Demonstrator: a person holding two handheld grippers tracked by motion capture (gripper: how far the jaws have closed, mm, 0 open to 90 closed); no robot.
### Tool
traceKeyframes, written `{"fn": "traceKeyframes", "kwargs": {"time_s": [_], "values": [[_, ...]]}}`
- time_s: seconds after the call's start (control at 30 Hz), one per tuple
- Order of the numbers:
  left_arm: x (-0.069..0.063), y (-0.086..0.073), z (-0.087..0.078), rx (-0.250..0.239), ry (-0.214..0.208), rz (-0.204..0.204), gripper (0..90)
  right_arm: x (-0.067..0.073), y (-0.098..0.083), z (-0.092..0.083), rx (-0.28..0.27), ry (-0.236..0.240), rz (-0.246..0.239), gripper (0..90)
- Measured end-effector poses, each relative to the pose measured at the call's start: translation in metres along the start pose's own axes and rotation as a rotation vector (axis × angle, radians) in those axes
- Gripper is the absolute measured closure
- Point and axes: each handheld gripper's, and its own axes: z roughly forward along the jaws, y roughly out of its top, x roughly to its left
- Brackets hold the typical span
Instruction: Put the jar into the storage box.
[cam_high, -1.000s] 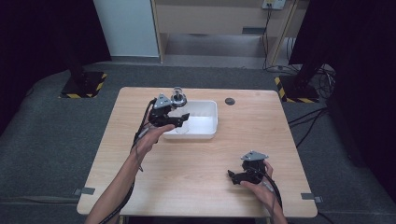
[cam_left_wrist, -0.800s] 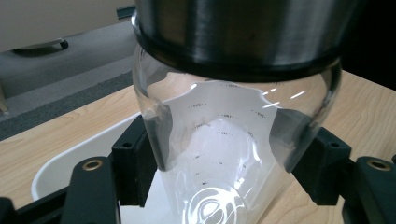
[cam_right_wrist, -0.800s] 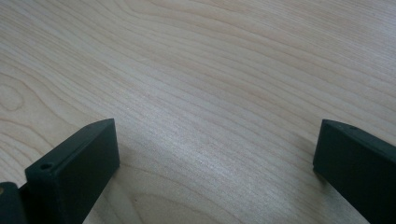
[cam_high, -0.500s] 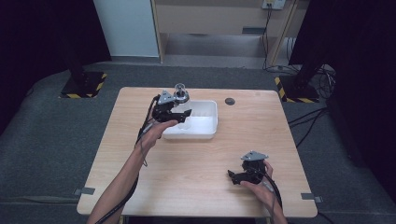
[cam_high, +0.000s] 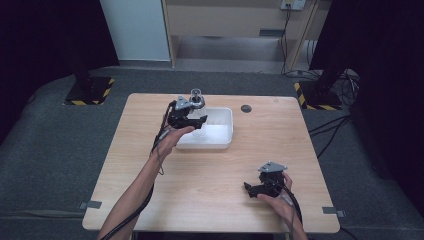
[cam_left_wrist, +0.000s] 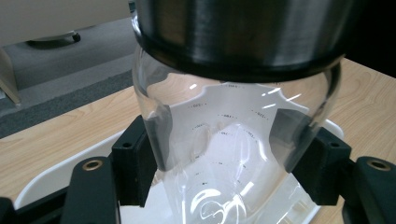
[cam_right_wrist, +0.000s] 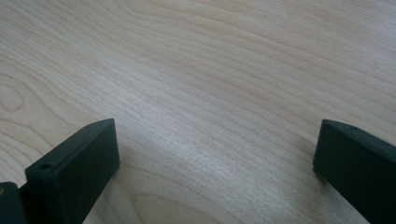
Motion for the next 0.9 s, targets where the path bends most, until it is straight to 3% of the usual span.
{"fn": "traceKeyframes", "kwargs": {"time_s": [0.9], "values": [[0.008,-0.022,0.036,0.029,0.080,-0.024,30.4,0.000,0.000,0.000,0.000,0.001,0.000,0.3]]}}
